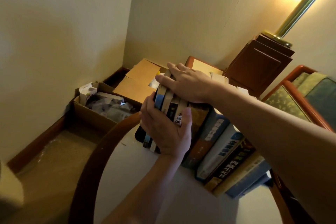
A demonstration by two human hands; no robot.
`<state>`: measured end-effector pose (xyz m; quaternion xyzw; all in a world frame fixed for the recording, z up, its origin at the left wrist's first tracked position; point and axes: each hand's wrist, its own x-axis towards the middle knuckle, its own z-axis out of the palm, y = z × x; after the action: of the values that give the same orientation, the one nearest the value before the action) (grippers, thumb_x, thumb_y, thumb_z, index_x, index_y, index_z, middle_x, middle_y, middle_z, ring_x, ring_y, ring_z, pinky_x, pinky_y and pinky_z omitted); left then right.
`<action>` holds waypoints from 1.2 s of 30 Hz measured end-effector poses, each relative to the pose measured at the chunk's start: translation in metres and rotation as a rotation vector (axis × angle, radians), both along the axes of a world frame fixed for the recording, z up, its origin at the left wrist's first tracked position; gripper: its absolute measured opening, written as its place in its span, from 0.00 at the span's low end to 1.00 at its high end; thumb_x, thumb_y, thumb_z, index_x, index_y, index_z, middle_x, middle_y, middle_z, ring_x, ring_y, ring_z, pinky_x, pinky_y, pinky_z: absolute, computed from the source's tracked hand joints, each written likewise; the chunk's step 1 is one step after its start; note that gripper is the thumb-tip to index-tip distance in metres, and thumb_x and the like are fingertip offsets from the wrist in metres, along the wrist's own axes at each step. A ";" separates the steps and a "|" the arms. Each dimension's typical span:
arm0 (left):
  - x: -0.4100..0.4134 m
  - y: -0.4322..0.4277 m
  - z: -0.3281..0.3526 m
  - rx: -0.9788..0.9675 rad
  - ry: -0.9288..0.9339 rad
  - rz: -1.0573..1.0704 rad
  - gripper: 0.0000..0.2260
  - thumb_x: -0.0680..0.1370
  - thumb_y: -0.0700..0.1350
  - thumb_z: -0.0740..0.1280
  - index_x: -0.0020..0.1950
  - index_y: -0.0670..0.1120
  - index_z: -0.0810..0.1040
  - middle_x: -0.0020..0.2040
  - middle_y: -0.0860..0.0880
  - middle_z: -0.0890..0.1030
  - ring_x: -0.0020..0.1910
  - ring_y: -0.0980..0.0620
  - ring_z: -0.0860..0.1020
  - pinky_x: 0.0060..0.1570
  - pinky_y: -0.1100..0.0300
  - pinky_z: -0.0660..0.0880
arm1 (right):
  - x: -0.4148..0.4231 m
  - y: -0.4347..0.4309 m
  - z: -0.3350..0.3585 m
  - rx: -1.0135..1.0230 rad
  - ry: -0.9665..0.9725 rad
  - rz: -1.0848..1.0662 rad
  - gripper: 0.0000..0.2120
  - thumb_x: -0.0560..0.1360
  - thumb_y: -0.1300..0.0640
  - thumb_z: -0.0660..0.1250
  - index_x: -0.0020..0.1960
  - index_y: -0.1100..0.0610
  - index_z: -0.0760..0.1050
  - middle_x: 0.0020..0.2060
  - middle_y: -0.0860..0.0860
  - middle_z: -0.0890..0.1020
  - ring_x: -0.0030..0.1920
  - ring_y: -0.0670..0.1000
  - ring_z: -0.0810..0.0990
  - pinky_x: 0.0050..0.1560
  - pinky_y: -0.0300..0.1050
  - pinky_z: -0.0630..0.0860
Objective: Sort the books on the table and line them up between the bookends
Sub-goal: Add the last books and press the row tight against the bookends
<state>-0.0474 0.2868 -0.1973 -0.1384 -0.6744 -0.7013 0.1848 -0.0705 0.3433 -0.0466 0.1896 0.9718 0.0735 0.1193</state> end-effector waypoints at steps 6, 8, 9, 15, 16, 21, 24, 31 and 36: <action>-0.005 0.002 -0.001 0.023 0.018 -0.010 0.38 0.76 0.72 0.53 0.68 0.40 0.66 0.63 0.41 0.72 0.60 0.45 0.75 0.55 0.44 0.74 | 0.000 0.009 -0.008 -0.056 0.108 -0.088 0.32 0.79 0.30 0.46 0.77 0.45 0.57 0.73 0.57 0.66 0.70 0.59 0.68 0.65 0.57 0.70; -0.005 0.004 -0.002 0.043 0.012 -0.006 0.37 0.76 0.72 0.54 0.67 0.41 0.66 0.64 0.41 0.73 0.61 0.45 0.74 0.55 0.43 0.75 | 0.000 0.009 -0.008 -0.089 0.141 -0.110 0.35 0.78 0.28 0.47 0.77 0.47 0.57 0.73 0.57 0.67 0.70 0.58 0.69 0.65 0.57 0.70; -0.006 0.005 -0.002 0.053 0.008 -0.005 0.36 0.76 0.72 0.55 0.67 0.42 0.66 0.65 0.41 0.73 0.61 0.46 0.74 0.56 0.43 0.75 | 0.000 0.007 -0.007 -0.083 0.122 -0.096 0.33 0.79 0.29 0.47 0.78 0.46 0.56 0.74 0.57 0.65 0.71 0.58 0.67 0.67 0.58 0.68; -0.002 0.009 -0.005 0.028 0.008 0.009 0.37 0.76 0.73 0.54 0.69 0.43 0.64 0.62 0.42 0.74 0.59 0.48 0.75 0.55 0.42 0.74 | 0.004 0.005 -0.004 -0.045 0.010 -0.035 0.29 0.81 0.33 0.43 0.80 0.39 0.48 0.81 0.54 0.49 0.79 0.59 0.54 0.74 0.60 0.61; -0.001 0.009 -0.006 0.022 0.009 0.011 0.38 0.76 0.73 0.53 0.70 0.41 0.65 0.62 0.42 0.74 0.59 0.47 0.75 0.55 0.41 0.74 | 0.004 0.005 -0.004 -0.055 0.002 -0.040 0.30 0.81 0.32 0.43 0.80 0.39 0.47 0.81 0.54 0.48 0.80 0.58 0.52 0.74 0.60 0.60; 0.005 0.011 -0.008 0.012 0.011 0.013 0.42 0.77 0.72 0.52 0.73 0.37 0.66 0.65 0.42 0.72 0.63 0.45 0.74 0.57 0.39 0.73 | 0.003 0.010 -0.007 -0.088 0.036 -0.082 0.35 0.80 0.31 0.43 0.81 0.45 0.40 0.81 0.53 0.43 0.80 0.57 0.48 0.76 0.58 0.55; 0.004 0.013 -0.010 0.025 0.030 0.032 0.40 0.77 0.71 0.52 0.70 0.37 0.67 0.63 0.43 0.72 0.62 0.46 0.74 0.56 0.39 0.74 | 0.001 0.016 -0.012 -0.087 0.051 -0.068 0.39 0.77 0.26 0.41 0.81 0.45 0.40 0.82 0.52 0.46 0.79 0.58 0.53 0.74 0.58 0.60; 0.006 0.014 -0.009 0.030 0.021 0.039 0.39 0.77 0.71 0.52 0.65 0.36 0.70 0.59 0.44 0.73 0.57 0.45 0.75 0.53 0.41 0.74 | 0.005 0.017 -0.010 -0.091 0.068 -0.095 0.37 0.78 0.28 0.42 0.80 0.42 0.37 0.80 0.57 0.51 0.77 0.60 0.58 0.70 0.58 0.65; 0.006 0.014 -0.011 0.039 0.035 0.047 0.38 0.78 0.70 0.54 0.63 0.35 0.71 0.57 0.43 0.74 0.56 0.45 0.76 0.51 0.40 0.74 | 0.003 0.019 -0.014 -0.080 0.070 -0.097 0.40 0.74 0.24 0.39 0.80 0.41 0.37 0.81 0.58 0.49 0.78 0.61 0.57 0.71 0.59 0.63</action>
<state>-0.0412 0.3006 -0.2079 -0.1311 -0.6604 -0.7072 0.2158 -0.0674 0.3625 -0.0606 0.2339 0.9673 0.0222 0.0959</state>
